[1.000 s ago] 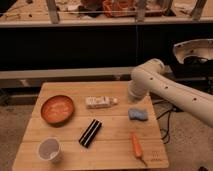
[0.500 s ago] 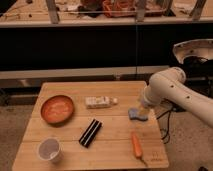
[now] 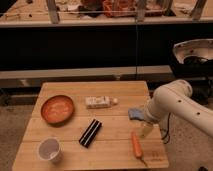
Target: Move the arm in a circular motion
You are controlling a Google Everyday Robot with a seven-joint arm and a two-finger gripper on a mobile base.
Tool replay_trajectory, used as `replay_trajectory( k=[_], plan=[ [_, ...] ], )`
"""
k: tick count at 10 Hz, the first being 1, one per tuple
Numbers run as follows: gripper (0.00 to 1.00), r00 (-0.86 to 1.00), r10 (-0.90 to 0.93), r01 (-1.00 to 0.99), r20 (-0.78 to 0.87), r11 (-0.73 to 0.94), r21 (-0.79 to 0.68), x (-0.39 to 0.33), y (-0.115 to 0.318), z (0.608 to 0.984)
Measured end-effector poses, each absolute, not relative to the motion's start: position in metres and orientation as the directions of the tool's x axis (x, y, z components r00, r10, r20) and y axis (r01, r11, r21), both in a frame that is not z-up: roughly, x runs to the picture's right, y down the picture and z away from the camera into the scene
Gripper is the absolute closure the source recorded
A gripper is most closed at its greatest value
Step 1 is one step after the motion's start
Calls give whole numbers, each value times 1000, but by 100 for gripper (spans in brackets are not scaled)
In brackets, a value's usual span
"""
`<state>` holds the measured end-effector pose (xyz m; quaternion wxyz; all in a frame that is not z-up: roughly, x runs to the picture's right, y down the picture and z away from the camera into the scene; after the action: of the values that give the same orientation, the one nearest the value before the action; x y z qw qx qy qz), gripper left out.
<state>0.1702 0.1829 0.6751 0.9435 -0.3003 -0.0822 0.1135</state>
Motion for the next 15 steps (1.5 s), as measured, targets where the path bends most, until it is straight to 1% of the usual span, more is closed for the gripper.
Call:
replay_trajectory(
  k=[3,8,9,11,15],
  plan=[
    [20,975,206,-116,81,786,-607,131,200,672],
    [20,993,70,0,91,793,-609,46,193,681],
    [20,994,30,42,110,795,-606,22,185,689],
    [20,993,-14,83,117,792,-604,8,172,702],
    [20,982,-94,174,164,790,-588,-36,127,732]
  ],
)
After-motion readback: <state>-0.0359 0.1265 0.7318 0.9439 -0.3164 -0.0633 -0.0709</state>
